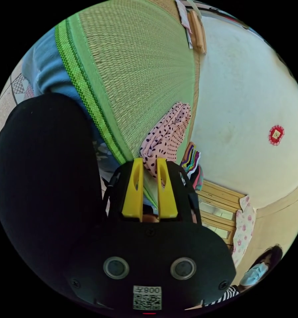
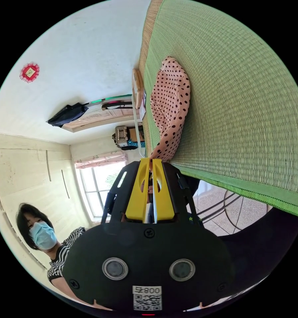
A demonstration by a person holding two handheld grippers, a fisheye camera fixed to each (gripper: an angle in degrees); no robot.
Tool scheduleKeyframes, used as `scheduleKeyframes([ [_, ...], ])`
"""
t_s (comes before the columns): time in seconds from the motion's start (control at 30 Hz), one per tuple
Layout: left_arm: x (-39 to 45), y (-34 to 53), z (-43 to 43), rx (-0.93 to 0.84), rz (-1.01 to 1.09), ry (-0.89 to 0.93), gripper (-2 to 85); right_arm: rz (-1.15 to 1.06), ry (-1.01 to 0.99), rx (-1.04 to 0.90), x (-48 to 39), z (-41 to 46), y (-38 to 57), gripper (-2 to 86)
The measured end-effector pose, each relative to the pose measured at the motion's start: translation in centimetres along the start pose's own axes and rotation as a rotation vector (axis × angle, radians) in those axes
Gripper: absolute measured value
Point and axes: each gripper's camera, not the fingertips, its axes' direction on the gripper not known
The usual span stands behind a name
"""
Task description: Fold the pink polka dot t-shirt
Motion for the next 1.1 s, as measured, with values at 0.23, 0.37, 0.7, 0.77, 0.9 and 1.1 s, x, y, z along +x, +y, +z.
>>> scheduleKeyframes([
  [0.23,-1.5,0.3,3.8,-0.01,0.038,0.014,4.0,0.002,-0.001,0.009,-1.5,-1.3,2.3,1.1],
  [0.37,-2.4,1.0,6.1,-0.035,0.072,0.038,3.2,0.009,-0.008,0.025,-2.2,-2.7,4.3,1.1],
  [0.7,-4.3,3.8,12.4,-0.113,0.194,0.073,2.9,0.001,-0.017,0.041,-4.3,-6.9,11.1,0.9],
  [0.77,-4.2,4.5,14.4,-0.144,0.246,0.084,2.8,-0.017,-0.027,0.05,-5.4,-8.2,13.2,0.9],
  [0.9,-3.3,5.4,17.7,-0.194,0.354,0.09,2.7,-0.063,-0.051,0.066,-7.6,-10.5,16.5,0.9],
  [1.1,-1.6,6.8,25.0,-0.28,0.518,0.108,2.7,-0.127,-0.1,0.131,-11.2,-15.3,22.4,0.9],
])
